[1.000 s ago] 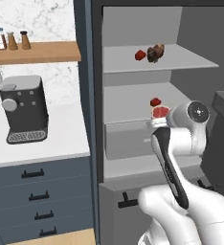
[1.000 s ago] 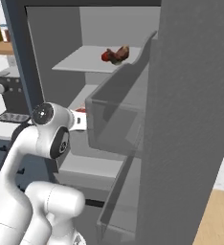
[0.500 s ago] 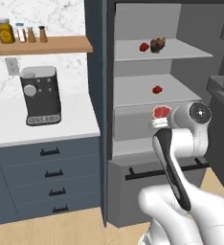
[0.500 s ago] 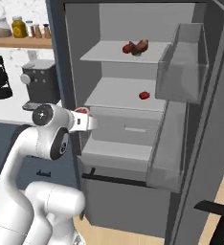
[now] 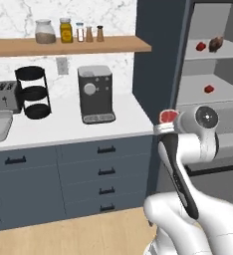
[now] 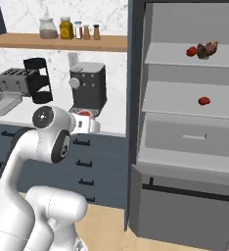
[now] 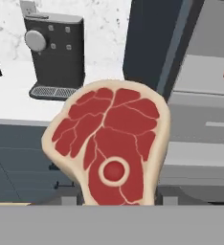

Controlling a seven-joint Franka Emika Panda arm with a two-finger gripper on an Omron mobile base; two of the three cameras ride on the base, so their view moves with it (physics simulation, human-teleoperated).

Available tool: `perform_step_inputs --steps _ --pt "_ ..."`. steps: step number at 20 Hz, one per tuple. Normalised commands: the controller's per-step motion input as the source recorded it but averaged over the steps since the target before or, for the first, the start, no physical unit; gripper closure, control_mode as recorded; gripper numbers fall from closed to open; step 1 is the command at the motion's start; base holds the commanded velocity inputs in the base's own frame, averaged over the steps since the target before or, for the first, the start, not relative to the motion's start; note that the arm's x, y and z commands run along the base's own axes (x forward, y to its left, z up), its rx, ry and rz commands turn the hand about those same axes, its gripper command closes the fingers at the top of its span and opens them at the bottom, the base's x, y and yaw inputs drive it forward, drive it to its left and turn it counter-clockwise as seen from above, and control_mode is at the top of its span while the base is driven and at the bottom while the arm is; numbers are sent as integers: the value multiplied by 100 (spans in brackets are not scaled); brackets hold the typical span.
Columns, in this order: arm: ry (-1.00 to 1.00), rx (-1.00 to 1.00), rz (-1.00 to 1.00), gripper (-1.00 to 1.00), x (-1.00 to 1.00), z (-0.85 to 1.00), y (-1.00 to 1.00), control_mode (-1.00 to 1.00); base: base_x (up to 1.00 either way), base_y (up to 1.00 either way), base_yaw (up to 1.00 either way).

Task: Place one bell pepper and one steak in each tupperware on the nearby counter, to pack two identical lunches.

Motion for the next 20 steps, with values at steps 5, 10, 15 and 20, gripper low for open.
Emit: perform_step_inputs --steps 5,10,15,20 --pt "0 0 0 100 0 0 0 100 -3 100 2" --pt "0 0 0 100 0 0 0 100 3 100 7" --pt "0 0 0 100 0 0 0 100 22 100 7" --pt "0 0 0 100 0 0 0 100 49 100 8"
